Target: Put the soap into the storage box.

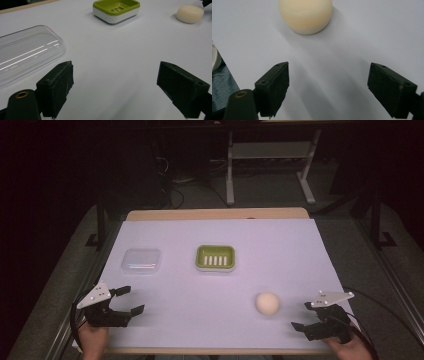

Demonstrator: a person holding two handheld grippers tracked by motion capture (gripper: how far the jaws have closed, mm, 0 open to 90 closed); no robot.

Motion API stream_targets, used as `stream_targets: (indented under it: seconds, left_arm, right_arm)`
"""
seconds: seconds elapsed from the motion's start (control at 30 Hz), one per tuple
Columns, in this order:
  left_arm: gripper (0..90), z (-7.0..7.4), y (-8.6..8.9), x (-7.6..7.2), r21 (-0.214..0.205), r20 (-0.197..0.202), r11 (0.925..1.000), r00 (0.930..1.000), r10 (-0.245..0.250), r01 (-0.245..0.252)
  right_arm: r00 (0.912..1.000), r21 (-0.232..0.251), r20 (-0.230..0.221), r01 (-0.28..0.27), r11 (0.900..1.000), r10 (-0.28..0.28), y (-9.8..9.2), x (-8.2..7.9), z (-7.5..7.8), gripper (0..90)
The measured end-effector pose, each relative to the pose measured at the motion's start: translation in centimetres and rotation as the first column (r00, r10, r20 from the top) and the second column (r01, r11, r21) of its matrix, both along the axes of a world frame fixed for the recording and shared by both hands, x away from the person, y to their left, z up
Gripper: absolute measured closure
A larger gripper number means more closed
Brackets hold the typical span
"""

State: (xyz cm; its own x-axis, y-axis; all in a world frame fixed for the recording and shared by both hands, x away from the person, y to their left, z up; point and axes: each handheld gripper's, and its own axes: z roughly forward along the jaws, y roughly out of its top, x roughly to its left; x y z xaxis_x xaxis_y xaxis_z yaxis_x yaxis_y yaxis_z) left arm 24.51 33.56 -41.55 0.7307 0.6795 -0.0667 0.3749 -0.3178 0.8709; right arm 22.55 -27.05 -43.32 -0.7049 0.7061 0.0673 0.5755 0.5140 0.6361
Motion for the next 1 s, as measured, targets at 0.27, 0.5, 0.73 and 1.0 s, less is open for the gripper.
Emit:
stream_targets:
  seconds: [0.27,0.5,0.73,1.0]
  left_arm:
    - [13.2,0.0,0.1,0.0,-0.001,0.000,1.0000,1.0000,-0.001,0.001]
    - [13.2,-0.1,0.0,0.1,-0.003,-0.009,1.0000,1.0000,0.000,0.000]
    - [13.2,-0.1,0.0,0.1,0.005,-0.007,1.0000,1.0000,-0.005,0.005]
    - [13.2,-0.1,0.0,0.1,0.006,-0.006,1.0000,1.0000,-0.003,0.003]
  right_arm:
    - [0.9999,0.007,0.009,-0.008,0.9999,0.008,0.4,0.2,0.3,17.0]
    - [0.9994,-0.009,0.004,-0.034,0.9994,0.034,1.0,1.2,0.7,17.0]
    - [0.9989,-0.014,0.003,-0.047,0.9988,0.047,1.5,1.5,1.0,17.0]
    - [0.9980,-0.007,0.017,-0.062,0.9981,0.062,1.7,1.8,1.4,17.0]
